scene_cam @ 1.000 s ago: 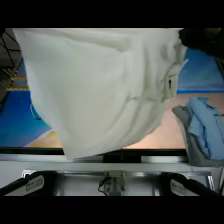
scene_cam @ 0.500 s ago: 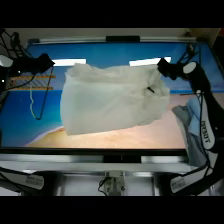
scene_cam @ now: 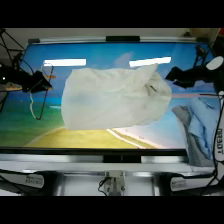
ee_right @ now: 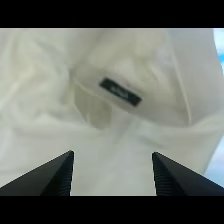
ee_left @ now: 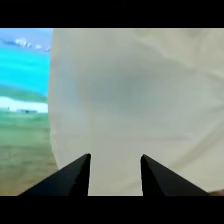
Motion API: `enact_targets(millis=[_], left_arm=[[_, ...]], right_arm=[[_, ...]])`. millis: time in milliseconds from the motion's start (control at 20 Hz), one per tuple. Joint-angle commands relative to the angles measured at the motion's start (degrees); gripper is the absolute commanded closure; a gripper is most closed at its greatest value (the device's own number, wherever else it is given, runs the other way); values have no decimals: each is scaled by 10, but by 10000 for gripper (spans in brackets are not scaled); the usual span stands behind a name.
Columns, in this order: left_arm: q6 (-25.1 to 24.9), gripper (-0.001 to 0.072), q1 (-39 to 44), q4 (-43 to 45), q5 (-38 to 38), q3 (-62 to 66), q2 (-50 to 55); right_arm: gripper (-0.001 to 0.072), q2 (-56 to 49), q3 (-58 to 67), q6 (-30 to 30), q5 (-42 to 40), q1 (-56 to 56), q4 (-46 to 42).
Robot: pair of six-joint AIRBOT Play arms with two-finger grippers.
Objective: Fold the shirts.
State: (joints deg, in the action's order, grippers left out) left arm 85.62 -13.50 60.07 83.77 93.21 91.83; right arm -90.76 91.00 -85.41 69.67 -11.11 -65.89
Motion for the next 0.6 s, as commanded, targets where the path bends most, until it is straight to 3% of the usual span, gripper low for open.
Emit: enact_targets(millis=[0, 100, 250, 550], left_arm=[[5, 328, 0, 87, 83, -128, -66], [-13, 242, 2, 61, 17, -280, -130], [-60, 229, 3, -21, -80, -466, -191], [-87, 232, 23, -107, -232, -569, -181]], right_arm=[[108, 31, -9, 23, 200, -15, -138], [107, 46, -40, 18, 196, -16, -139], [107, 50, -72, 14, 196, -8, -117], [107, 50, -90, 6, 175, -2, -92]])
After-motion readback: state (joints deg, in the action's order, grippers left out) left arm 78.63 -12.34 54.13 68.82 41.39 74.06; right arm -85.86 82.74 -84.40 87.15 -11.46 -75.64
